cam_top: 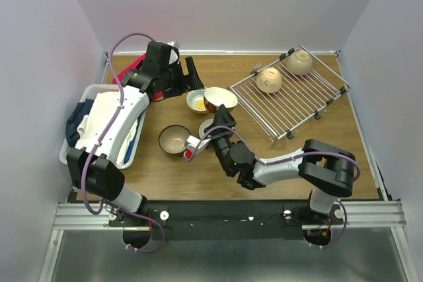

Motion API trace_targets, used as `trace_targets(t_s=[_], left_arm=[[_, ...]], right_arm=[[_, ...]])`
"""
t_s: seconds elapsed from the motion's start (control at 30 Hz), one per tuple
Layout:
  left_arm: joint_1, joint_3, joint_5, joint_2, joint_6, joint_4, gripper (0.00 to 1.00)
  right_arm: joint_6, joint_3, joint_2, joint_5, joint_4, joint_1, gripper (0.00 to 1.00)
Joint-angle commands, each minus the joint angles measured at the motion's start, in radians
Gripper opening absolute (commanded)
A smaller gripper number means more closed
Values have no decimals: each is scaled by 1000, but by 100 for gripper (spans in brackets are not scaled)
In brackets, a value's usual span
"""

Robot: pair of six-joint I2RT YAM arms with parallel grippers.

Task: Unload the bowls from the dish rack

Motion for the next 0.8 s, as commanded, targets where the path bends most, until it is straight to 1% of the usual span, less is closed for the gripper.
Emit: trace_targets(t_s=[0.0, 0.13, 0.2, 0.23, 0.27, 0.37, 0.43, 0.53, 0.63, 0.67, 0.73, 0.77], left_arm=[[1, 39, 85, 10, -41, -64, 99], [1, 27, 98, 29, -44, -107, 98], [1, 23, 130, 52, -41, -121, 95], [1, 15, 137, 56, -40, -130, 93], [0, 12, 140, 67, -34, -135, 88], [-3, -5, 137, 78, -28, -144, 81], [-3, -16, 140, 89, -20, -156, 80], [-12, -20, 141, 112, -9, -168, 75], [-31, -13, 154, 138, 2, -185, 67], [-37, -10, 157, 148, 3, -188, 62], [-55, 3, 166, 158, 15, -200, 56], [-60, 3, 166, 167, 18, -205, 49]], right_arm=[[-58, 19, 34, -12, 219, 27, 25], [-78, 17, 68, -9, 262, 43, 25], [-80, 20, 80, -9, 264, 52, 25], [-78, 23, 84, -7, 262, 55, 25], [-80, 25, 89, -3, 264, 58, 25], [-86, 23, 92, -4, 267, 64, 25], [-84, 17, 81, -4, 254, 67, 25], [-72, 8, 66, -3, 228, 72, 25], [-63, -3, 60, -3, 210, 78, 26], [-61, -6, 57, -3, 208, 81, 26], [-63, -9, 58, 2, 207, 84, 26], [-63, -11, 60, 3, 208, 86, 26]])
